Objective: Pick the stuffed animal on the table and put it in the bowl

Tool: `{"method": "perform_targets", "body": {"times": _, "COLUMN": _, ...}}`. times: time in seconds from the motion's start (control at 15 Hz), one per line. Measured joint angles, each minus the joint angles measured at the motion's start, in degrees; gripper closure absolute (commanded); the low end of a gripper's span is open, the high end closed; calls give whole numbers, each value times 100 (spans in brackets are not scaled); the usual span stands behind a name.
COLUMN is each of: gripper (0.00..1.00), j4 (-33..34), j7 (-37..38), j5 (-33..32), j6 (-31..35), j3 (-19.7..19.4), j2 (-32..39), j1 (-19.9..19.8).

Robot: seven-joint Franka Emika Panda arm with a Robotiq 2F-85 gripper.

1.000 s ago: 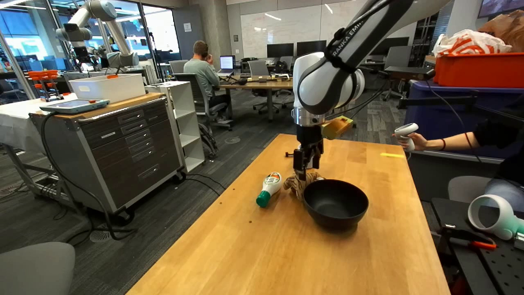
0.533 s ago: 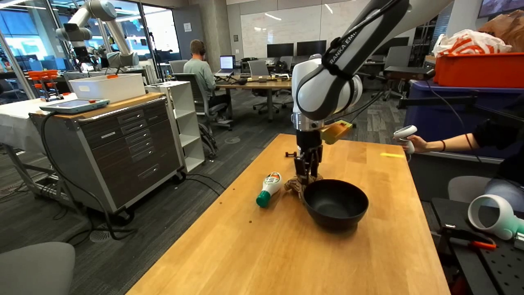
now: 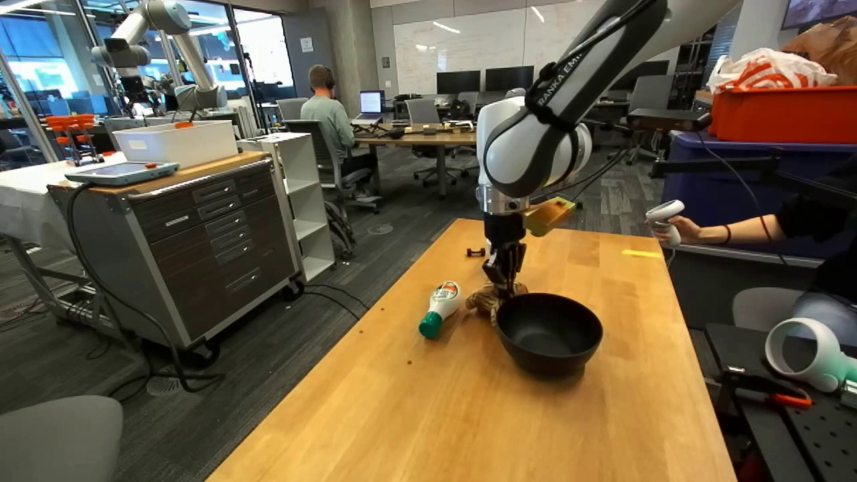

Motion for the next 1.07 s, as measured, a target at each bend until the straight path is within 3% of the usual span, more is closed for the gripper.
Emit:
{"method": "perform_targets", "body": {"times": 0.6, "gripper": 95, "j4": 108, "j7": 38, "j5": -5, "j6": -23, "j3": -39, "j2": -273, "j1": -89}}
{"method": "perform_targets", "body": {"times": 0.87, "gripper": 95, "j4": 27, "j7": -171, "j5": -10, "j6": -246, "j3": -41, "j2": -932, "j1": -241}}
{"method": "perform_targets", "body": {"times": 1.07, "gripper": 95, "j4": -162, "j7": -547, "j5": -10, "j6": -775, "j3": -41, "j2": -1710, "j1": -341}}
